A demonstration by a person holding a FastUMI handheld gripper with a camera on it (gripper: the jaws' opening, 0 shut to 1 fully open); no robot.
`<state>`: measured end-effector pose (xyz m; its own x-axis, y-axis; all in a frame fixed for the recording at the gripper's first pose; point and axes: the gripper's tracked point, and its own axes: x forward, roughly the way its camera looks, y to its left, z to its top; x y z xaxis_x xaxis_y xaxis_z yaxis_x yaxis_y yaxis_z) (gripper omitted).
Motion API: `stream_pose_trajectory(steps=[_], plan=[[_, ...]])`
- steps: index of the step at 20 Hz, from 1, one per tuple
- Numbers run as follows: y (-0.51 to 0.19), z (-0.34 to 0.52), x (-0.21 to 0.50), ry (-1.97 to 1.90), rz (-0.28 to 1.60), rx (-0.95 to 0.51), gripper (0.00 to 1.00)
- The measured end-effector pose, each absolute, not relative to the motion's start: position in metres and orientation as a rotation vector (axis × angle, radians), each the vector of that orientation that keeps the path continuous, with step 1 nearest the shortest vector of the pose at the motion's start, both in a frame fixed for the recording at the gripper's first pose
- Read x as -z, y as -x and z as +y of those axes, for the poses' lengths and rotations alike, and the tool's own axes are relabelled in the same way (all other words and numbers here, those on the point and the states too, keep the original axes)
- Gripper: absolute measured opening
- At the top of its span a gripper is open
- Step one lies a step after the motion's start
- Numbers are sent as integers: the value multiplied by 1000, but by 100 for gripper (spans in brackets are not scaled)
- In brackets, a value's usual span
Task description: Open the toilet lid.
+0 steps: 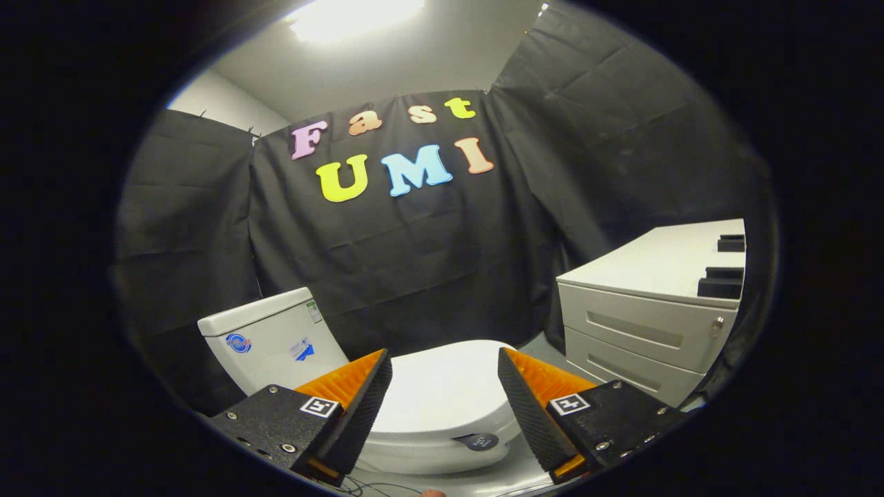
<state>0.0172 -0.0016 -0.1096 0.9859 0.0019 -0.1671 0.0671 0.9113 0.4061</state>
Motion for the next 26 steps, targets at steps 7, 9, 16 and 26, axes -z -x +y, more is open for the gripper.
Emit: stream_pose_trajectory(steps=[7, 9, 16, 26], plan=[[-28, 2, 160, -651, 244, 69, 96], [-29, 6, 178, -707, 282, 76, 96], [-28, 4, 224, -893, 359, 162, 95], [-17, 15, 297, -1083, 524, 235, 95]])
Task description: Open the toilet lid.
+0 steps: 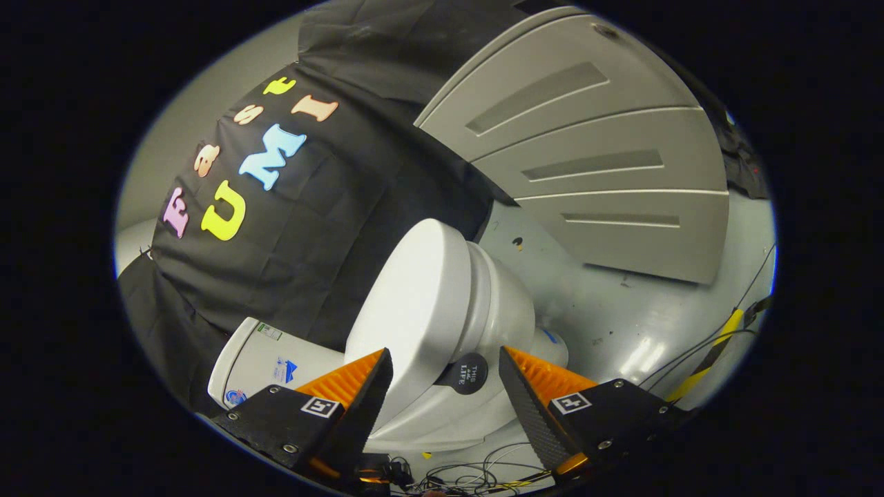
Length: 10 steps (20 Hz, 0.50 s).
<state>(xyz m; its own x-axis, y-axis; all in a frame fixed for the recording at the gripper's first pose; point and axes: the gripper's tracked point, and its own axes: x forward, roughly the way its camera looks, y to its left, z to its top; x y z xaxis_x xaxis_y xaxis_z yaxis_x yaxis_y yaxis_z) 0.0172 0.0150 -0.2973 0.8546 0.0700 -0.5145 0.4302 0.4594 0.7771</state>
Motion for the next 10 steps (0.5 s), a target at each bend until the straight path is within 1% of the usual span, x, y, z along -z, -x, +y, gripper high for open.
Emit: stream_pose_trajectory(steps=[2, 5, 6, 7, 8, 9, 10], plan=[[-16, 19, 312, -1108, 571, 253, 95], [-16, 20, 317, -1138, 582, 259, 94], [-17, 19, 317, -1153, 577, 257, 88], [-17, 20, 318, -1167, 574, 253, 85], [-19, 21, 319, -1179, 572, 250, 80], [-21, 23, 322, -1188, 574, 244, 78], [-24, 25, 323, -1195, 575, 240, 73]])
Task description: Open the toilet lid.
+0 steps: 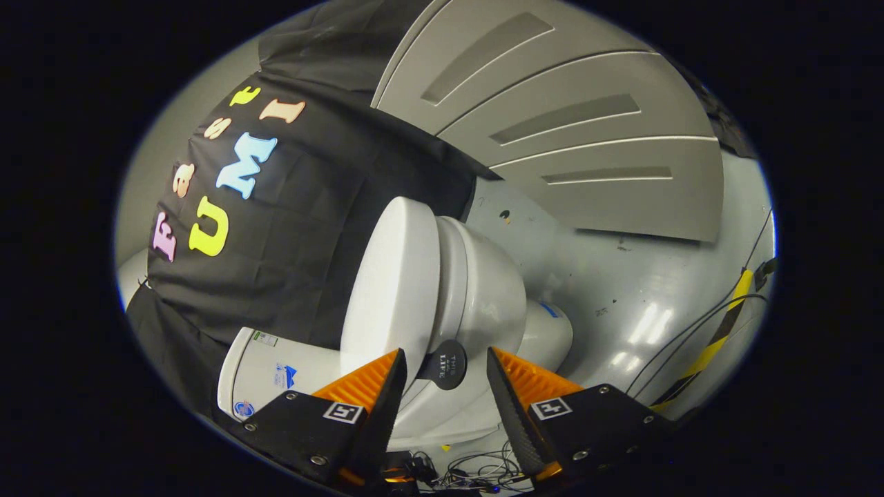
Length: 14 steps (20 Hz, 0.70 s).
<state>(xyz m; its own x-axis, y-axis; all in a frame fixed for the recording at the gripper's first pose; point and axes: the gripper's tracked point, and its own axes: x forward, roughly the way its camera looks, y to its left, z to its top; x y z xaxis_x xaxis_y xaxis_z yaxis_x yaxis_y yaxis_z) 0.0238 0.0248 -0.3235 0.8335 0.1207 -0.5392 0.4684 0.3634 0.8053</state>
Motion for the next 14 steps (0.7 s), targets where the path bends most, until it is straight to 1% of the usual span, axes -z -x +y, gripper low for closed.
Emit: stream_pose_trajectory(steps=[1, 3, 9, 11, 13, 14], plan=[[-26, 26, 323, -1203, 569, 236, 70], [-34, 33, 323, -1227, 565, 215, 60], [-36, 34, 337, -1238, 597, 243, 34], [-36, 33, 336, -1253, 588, 248, 22], [-35, 31, 328, -1286, 554, 238, 17], [-36, 29, 325, -1304, 542, 240, 9]])
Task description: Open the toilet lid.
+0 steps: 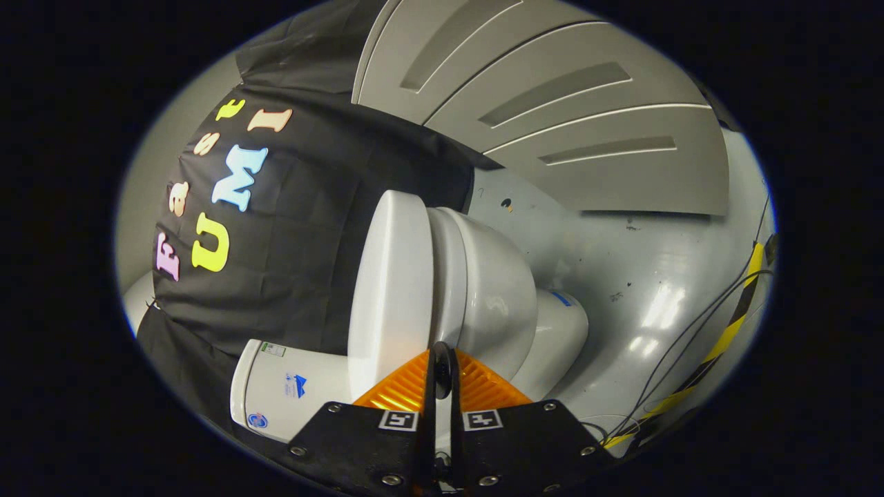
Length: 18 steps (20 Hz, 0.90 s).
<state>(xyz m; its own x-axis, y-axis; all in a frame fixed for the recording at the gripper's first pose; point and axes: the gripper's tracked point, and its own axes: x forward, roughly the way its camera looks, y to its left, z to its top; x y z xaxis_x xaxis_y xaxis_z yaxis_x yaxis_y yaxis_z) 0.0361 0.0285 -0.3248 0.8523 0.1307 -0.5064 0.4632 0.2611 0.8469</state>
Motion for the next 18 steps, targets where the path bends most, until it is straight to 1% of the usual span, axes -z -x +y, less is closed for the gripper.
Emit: stream_pose_trajectory(steps=[2, 4, 12, 18], plan=[[-38, 34, 328, -1313, 546, 249, 2], [-37, 33, 327, -1305, 552, 253, 1], [-35, 29, 329, -1205, 582, 260, 0], [-41, 30, 289, -1152, 542, 265, 0]])
